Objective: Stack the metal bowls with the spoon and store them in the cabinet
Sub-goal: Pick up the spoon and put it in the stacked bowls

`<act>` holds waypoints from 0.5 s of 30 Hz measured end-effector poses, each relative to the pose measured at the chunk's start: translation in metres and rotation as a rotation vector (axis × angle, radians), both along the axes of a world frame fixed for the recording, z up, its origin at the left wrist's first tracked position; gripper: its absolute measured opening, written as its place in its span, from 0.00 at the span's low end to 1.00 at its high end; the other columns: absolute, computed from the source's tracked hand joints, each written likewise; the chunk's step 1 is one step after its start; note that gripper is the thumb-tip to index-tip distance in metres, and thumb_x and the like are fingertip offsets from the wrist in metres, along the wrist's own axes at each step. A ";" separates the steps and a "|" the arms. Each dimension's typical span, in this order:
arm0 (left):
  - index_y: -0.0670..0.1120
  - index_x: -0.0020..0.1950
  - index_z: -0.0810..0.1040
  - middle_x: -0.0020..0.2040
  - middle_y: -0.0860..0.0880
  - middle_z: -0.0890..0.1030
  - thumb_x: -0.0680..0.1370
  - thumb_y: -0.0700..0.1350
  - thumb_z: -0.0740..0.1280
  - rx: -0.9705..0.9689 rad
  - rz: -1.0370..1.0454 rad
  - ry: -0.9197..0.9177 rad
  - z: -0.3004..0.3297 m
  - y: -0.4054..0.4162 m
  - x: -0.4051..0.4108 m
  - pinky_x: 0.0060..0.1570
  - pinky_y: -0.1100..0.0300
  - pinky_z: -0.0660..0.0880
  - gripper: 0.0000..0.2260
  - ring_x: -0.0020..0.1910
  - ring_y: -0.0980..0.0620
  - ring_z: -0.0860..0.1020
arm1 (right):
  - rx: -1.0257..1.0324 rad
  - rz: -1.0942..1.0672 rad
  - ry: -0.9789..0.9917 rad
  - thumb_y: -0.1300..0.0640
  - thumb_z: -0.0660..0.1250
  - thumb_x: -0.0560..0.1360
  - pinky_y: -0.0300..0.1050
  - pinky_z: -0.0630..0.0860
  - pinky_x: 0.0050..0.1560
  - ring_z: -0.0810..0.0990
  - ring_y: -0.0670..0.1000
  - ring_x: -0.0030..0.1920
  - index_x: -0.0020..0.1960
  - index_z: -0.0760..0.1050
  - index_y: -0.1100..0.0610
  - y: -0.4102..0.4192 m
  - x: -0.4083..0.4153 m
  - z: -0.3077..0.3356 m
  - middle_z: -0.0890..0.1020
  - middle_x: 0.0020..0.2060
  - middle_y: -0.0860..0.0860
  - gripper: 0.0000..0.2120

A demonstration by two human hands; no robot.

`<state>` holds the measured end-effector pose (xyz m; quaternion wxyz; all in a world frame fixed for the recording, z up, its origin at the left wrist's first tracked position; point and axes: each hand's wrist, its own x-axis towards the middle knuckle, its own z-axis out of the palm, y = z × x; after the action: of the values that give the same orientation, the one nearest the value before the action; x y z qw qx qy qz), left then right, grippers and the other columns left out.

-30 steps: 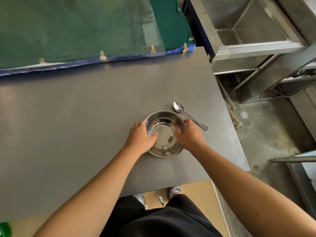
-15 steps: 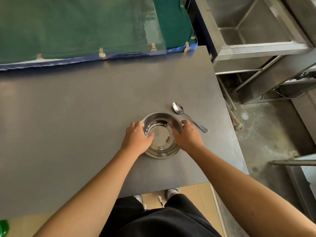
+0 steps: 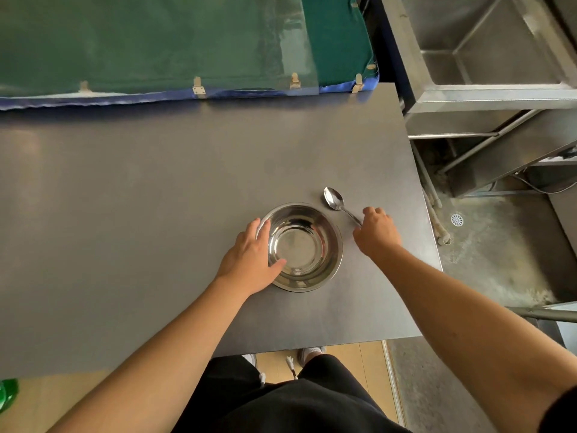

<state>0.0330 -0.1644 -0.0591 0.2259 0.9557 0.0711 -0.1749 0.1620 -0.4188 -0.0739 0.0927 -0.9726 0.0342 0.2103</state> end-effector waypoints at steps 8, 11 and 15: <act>0.47 0.80 0.53 0.81 0.46 0.53 0.74 0.65 0.67 0.044 -0.059 -0.008 -0.003 0.002 -0.014 0.62 0.47 0.73 0.43 0.75 0.43 0.63 | -0.013 0.054 -0.010 0.60 0.59 0.80 0.54 0.73 0.53 0.73 0.63 0.59 0.60 0.76 0.64 -0.006 0.004 -0.015 0.75 0.56 0.61 0.12; 0.48 0.80 0.53 0.81 0.46 0.53 0.74 0.65 0.67 0.052 -0.065 -0.014 -0.002 0.002 -0.017 0.62 0.46 0.73 0.43 0.75 0.43 0.62 | -0.010 0.068 -0.003 0.62 0.59 0.79 0.51 0.71 0.47 0.74 0.63 0.55 0.57 0.76 0.64 -0.006 0.004 -0.017 0.77 0.53 0.61 0.11; 0.48 0.80 0.52 0.82 0.46 0.50 0.74 0.65 0.67 0.048 -0.068 0.011 -0.002 0.002 -0.019 0.65 0.46 0.71 0.43 0.77 0.44 0.58 | -0.028 0.070 0.018 0.63 0.60 0.77 0.49 0.70 0.43 0.73 0.60 0.46 0.52 0.77 0.63 -0.005 -0.001 -0.016 0.78 0.49 0.59 0.09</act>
<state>0.0135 -0.1627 -0.0609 0.1966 0.9616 0.0438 -0.1862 0.1609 -0.4241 -0.0896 0.0712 -0.9725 0.0042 0.2218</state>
